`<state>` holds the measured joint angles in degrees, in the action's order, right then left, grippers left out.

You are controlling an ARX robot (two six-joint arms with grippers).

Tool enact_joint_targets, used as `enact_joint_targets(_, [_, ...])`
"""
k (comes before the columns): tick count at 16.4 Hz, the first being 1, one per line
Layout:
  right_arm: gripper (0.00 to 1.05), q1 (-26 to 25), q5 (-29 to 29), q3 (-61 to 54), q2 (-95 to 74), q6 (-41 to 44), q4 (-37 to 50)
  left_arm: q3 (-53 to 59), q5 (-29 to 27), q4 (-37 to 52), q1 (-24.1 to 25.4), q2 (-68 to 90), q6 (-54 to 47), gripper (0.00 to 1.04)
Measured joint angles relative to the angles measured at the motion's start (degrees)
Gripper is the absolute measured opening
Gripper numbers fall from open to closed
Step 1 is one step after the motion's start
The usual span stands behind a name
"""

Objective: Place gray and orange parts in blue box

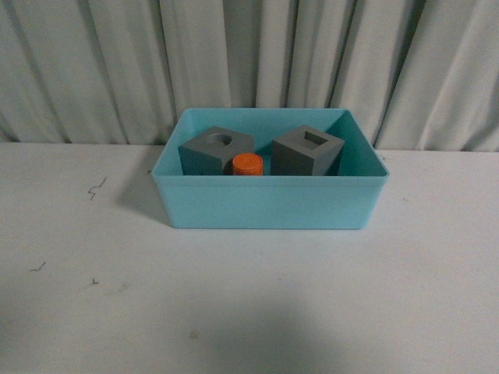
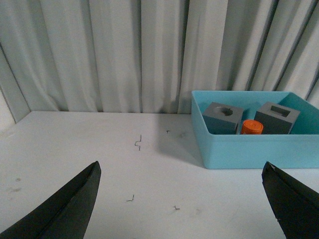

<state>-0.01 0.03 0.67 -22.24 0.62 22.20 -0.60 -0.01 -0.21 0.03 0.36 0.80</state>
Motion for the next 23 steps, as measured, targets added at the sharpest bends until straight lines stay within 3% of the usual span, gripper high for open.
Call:
enact_joint_targets(13, [0.02,0.0,0.0,0.0,12.1,0.0,-11.9,0.0,0.0,0.0,0.0,0.0,0.0,0.98])
enact_joint_targets(15, [0.02,0.0,0.0,0.0,19.8,0.0,-22.6,0.0,0.0,0.0,0.0,0.0,0.0,0.98])
enact_joint_targets(23, [0.02,0.0,0.0,0.0,22.0,0.0,-22.4,0.0,0.0,0.0,0.0,0.0,0.0,0.98])
